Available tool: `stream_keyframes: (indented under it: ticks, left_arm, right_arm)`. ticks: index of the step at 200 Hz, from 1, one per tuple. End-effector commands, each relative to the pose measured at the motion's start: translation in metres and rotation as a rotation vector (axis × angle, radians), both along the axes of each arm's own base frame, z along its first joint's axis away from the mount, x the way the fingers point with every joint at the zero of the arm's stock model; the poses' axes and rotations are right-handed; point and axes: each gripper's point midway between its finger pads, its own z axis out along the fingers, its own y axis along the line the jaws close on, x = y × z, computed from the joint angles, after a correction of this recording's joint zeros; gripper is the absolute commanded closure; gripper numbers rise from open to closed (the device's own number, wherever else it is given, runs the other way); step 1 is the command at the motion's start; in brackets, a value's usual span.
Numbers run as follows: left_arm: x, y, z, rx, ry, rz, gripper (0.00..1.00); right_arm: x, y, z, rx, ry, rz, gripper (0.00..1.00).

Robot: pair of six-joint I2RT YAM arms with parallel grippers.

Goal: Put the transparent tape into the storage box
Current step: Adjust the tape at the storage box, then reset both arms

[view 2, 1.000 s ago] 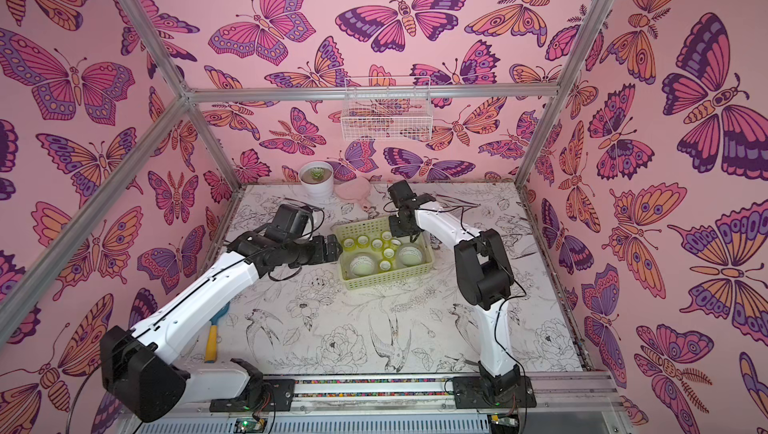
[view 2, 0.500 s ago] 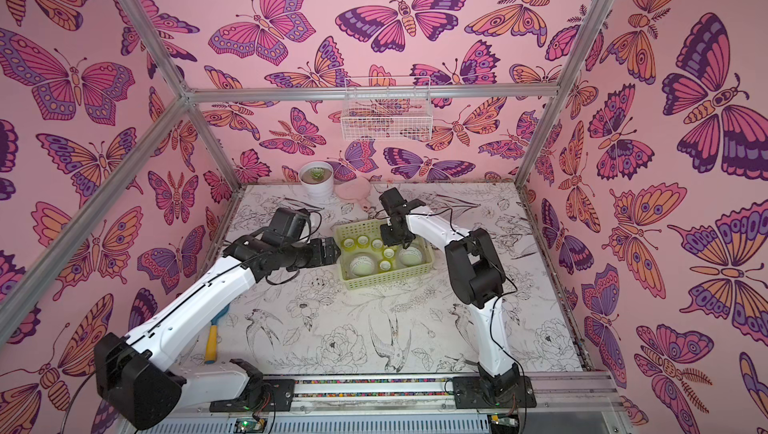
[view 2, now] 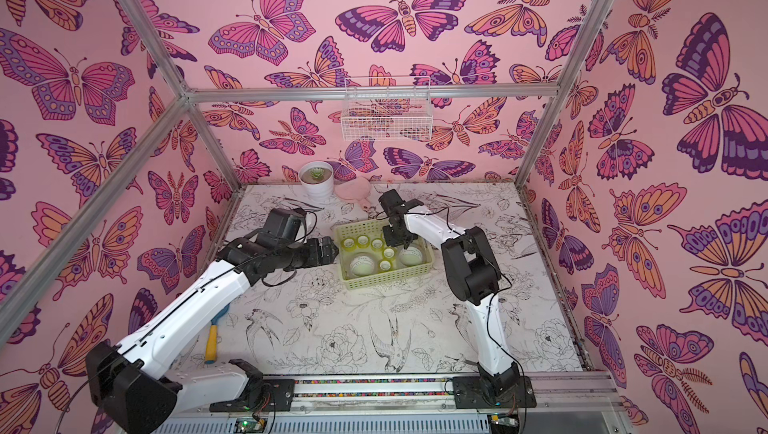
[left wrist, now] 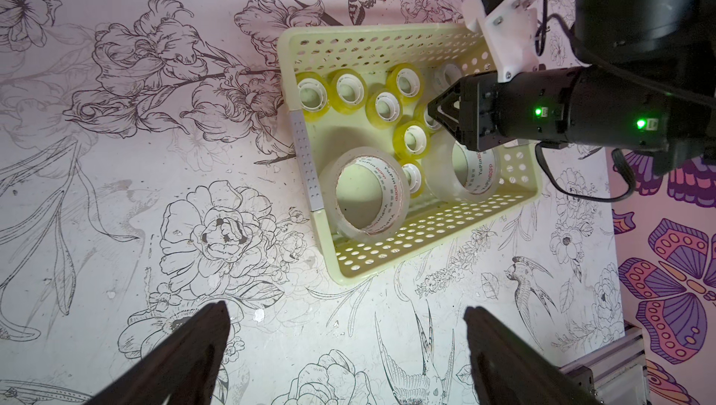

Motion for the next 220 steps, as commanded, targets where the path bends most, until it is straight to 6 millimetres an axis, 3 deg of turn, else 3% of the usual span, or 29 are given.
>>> stream_keyframes:
  ticks: [1, 22, 46, 94, 109, 134, 159, 166, 198, 220]
  left_arm:
    - [-0.001, 0.003, 0.0, -0.001, -0.002, 0.006, 0.0]
    - [-0.001, 0.003, 0.0, 0.0, -0.004, 0.009, 0.0]
    - [0.001, 0.006, 0.0, 0.014, -0.01, 0.021, 0.0]
    - [0.014, 0.031, 0.011, 0.088, -0.082, 0.117, 0.0]
    - [0.019, 0.043, 0.015, 0.12, -0.111, 0.154, 0.0]
    - [0.026, 0.066, 0.021, 0.18, -0.157, 0.226, 0.0]
    - [0.033, 0.1, 0.022, 0.28, -0.191, 0.341, 0.0]
    - [0.034, 0.11, 0.022, 0.307, -0.197, 0.37, 0.0]
    - [0.042, 0.146, 0.015, 0.398, -0.212, 0.468, 0.0]
    - [0.049, 0.171, 0.003, 0.464, -0.198, 0.532, 0.0]
  right_arm:
    - [0.002, 0.001, 0.0, -0.008, 0.012, 0.004, 0.71]
    - [0.002, 0.005, 0.014, 0.036, -0.012, 0.005, 0.69]
    - [0.005, 0.006, 0.045, 0.071, -0.071, 0.002, 0.65]
    - [0.004, -0.017, 0.114, 0.129, -0.22, -0.065, 0.24]
    - [0.002, -0.033, 0.132, 0.154, -0.268, -0.111, 0.12]
    - [-0.004, -0.07, 0.157, 0.169, -0.356, -0.19, 0.06]
    - [-0.011, -0.115, 0.171, 0.156, -0.445, -0.289, 0.0]
    - [-0.013, -0.129, 0.183, 0.176, -0.496, -0.323, 0.01]
    - [-0.021, -0.182, 0.182, 0.12, -0.649, -0.417, 0.01]
    - [-0.025, -0.213, 0.169, 0.028, -0.718, -0.476, 0.01]
